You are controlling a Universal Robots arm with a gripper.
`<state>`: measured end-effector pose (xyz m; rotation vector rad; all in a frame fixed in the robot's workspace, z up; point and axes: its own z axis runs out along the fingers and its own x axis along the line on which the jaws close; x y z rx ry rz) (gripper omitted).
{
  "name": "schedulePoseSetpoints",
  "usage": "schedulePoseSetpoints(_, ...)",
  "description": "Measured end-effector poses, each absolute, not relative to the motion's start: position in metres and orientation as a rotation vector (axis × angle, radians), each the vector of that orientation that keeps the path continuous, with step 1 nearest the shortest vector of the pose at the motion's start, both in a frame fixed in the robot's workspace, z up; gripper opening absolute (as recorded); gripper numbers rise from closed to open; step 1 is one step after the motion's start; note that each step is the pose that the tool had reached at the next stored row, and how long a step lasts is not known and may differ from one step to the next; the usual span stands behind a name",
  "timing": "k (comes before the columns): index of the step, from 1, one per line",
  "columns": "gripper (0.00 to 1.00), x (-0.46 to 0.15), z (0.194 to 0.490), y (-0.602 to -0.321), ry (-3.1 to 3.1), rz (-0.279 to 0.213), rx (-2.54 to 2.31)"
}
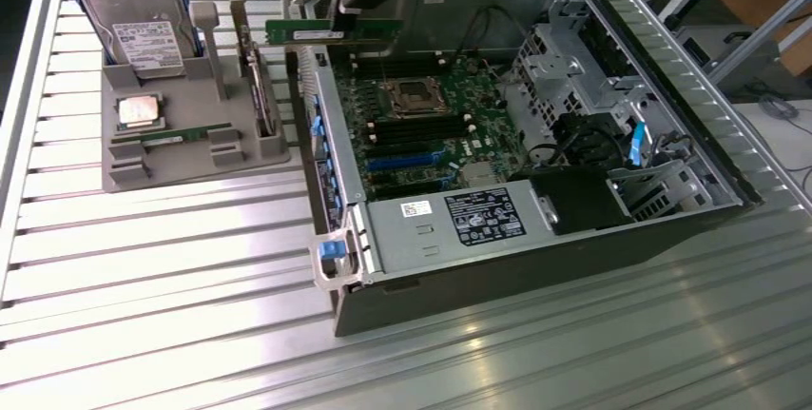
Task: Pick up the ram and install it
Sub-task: 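Pick up the ram and move it above insertion slot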
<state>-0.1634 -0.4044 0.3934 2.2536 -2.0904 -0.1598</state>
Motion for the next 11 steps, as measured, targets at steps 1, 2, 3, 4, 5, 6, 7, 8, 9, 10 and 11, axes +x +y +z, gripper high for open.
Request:
schedulePoseSetpoints(1,0.13,-0.1624,0.3934,-0.4044,-2.09,-0.16,2.253)
schedulePoseSetpoints(2,0.13,-0.1616,0.3934,-0.4044,-2.09,-0.16,2.253)
schedulePoseSetpoints(3,0.13,-0.1609,0.3934,-0.4044,-2.09,-0.161,2.253)
schedulePoseSetpoints(4,0.13,-0.1604,0.3934,-0.4044,-2.09,-0.161,2.253)
schedulePoseSetpoints(5,0.13,-0.1597,0.3934,-0.4044,-2.09,-0.161,2.253)
schedulePoseSetpoints(6,0.13,-0.1592,0.3934,-0.4044,-2.09,-0.161,2.253)
schedulePoseSetpoints(7,0.13,-0.1581,0.3934,-0.4044,-2.089,-0.162,2.253)
schedulePoseSetpoints(8,0.13,-0.1569,0.3934,-0.4044,-2.089,-0.162,2.252)
schedulePoseSetpoints(9,0.13,-0.1558,0.3934,-0.4044,-2.089,-0.163,2.252)
schedulePoseSetpoints(10,0.13,-0.1545,0.3934,-0.4044,-2.089,-0.164,2.252)
schedulePoseSetpoints(11,0.13,-0.1537,0.3934,-0.4044,-2.088,-0.164,2.251)
